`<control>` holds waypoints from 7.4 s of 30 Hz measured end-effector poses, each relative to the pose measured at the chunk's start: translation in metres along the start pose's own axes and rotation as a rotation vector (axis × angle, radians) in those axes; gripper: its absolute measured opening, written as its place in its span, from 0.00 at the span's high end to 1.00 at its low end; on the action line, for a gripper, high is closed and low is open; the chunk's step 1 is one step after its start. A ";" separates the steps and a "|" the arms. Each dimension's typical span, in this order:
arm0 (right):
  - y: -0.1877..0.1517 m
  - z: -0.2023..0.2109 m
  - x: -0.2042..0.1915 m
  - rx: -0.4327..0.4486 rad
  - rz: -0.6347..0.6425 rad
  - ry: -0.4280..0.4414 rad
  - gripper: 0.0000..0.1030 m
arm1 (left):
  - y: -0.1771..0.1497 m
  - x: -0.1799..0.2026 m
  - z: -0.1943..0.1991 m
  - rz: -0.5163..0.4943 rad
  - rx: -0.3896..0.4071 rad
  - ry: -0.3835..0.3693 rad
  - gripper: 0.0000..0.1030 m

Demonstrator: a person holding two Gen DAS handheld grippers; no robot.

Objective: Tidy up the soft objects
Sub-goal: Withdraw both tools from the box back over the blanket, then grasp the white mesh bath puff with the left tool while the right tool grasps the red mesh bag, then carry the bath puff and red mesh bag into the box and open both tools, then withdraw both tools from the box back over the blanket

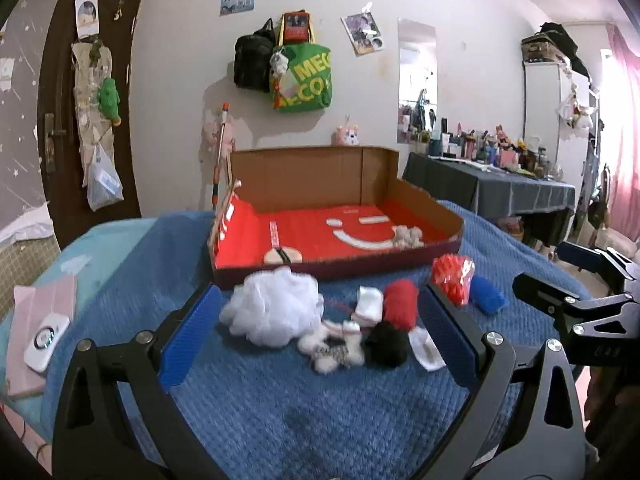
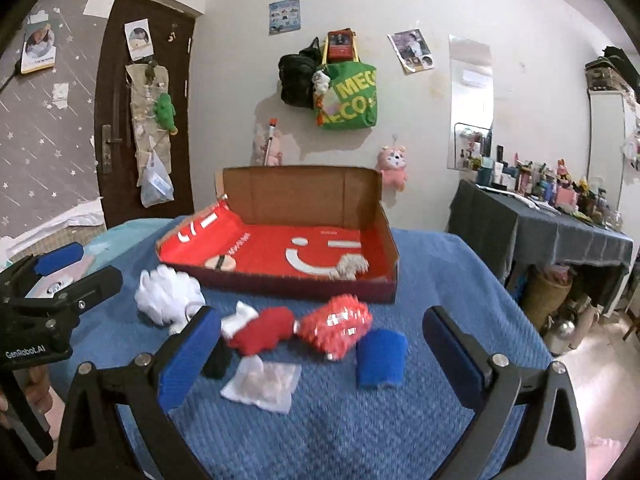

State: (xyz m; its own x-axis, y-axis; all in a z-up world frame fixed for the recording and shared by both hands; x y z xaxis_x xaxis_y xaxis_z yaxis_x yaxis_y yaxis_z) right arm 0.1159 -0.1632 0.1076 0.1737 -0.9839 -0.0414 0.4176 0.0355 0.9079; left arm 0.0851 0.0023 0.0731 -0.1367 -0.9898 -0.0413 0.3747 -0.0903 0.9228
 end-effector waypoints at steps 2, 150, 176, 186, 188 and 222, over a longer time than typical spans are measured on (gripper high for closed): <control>-0.011 -0.004 0.001 -0.021 -0.009 -0.002 0.00 | -0.010 0.000 -0.004 0.013 -0.019 -0.003 0.03; 0.060 -0.337 0.023 -0.611 0.062 0.025 0.35 | 0.074 -0.063 -0.310 -0.023 -0.428 -0.087 0.43; 0.060 -0.336 0.020 -0.622 0.078 0.030 0.26 | 0.094 -0.062 -0.291 -0.033 -0.343 -0.069 0.19; 0.075 -0.318 0.020 -0.578 0.076 -0.008 0.08 | 0.104 -0.055 -0.269 -0.037 -0.302 -0.081 0.19; 0.077 -0.318 0.022 -0.573 0.078 -0.022 0.07 | 0.104 -0.055 -0.264 -0.026 -0.299 -0.087 0.19; 0.112 -0.092 0.025 -0.139 -0.007 0.088 0.00 | 0.102 -0.016 -0.055 -0.042 0.041 -0.058 0.00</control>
State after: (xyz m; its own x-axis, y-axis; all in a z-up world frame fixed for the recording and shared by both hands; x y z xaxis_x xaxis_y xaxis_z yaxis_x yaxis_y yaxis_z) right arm 0.2490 -0.1679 0.1704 0.2454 -0.9653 -0.0898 0.5374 0.0584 0.8413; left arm 0.1761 0.0032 0.1472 -0.2048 -0.9770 -0.0592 0.3302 -0.1259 0.9355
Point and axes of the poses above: each gripper's, at about its wrist camera, not at the fingertips, and z roughly against the way its jaws point, x to its right, y to its top, the point moved 8 cm from there along -z, roughly the way its jaws point, and after that the axes turned 3 degrees about -z, right-handed, at the moved point
